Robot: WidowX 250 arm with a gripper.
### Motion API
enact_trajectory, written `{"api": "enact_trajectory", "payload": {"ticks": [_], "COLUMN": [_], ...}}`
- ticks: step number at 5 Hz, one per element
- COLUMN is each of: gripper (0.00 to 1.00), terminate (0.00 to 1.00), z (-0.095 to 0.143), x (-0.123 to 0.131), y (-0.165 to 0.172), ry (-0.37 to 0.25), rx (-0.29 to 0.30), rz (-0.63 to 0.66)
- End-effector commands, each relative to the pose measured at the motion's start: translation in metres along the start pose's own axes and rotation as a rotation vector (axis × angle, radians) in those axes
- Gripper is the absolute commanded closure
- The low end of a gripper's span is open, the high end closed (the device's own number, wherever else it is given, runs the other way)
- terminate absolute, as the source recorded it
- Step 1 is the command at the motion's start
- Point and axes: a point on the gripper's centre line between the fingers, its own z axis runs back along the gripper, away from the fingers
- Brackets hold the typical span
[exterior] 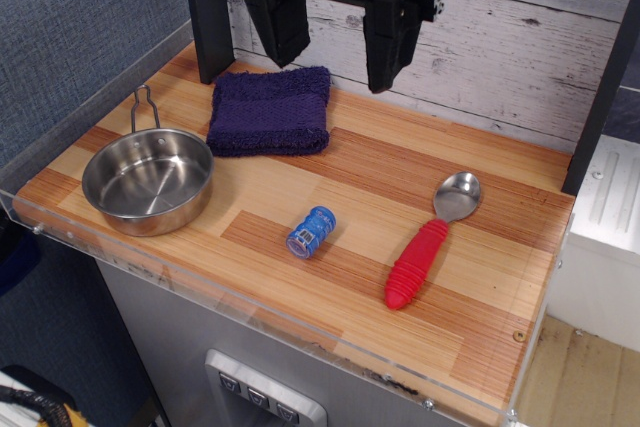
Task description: Place the cloth behind the pot.
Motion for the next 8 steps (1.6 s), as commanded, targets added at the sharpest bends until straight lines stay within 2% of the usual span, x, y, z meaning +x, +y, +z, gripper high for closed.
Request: {"api": "enact_trajectory", "payload": {"ticks": [1,2,3,4,6,8], "gripper": [0.00,0.00,0.00,0.00,0.00,0.00], "terminate": [0.00,0.00,0.00,0.00,0.00,0.00], "z": [0.000,-0.013,-0.032,-0.044,-0.070,-0.097], "x": [0.000,0.013,0.022,0.036,0.082,0.097], "y": [0.000,0.017,0.029,0.042,0.058,0.087], "ry": [0.000,0.009,0.028,0.024,-0.001,0.037], "rx": [0.000,-0.011,0.015,0.014,0.018,0.055], "rz": [0.000,0.036,0.049,0.078,0.139,0.193]}}
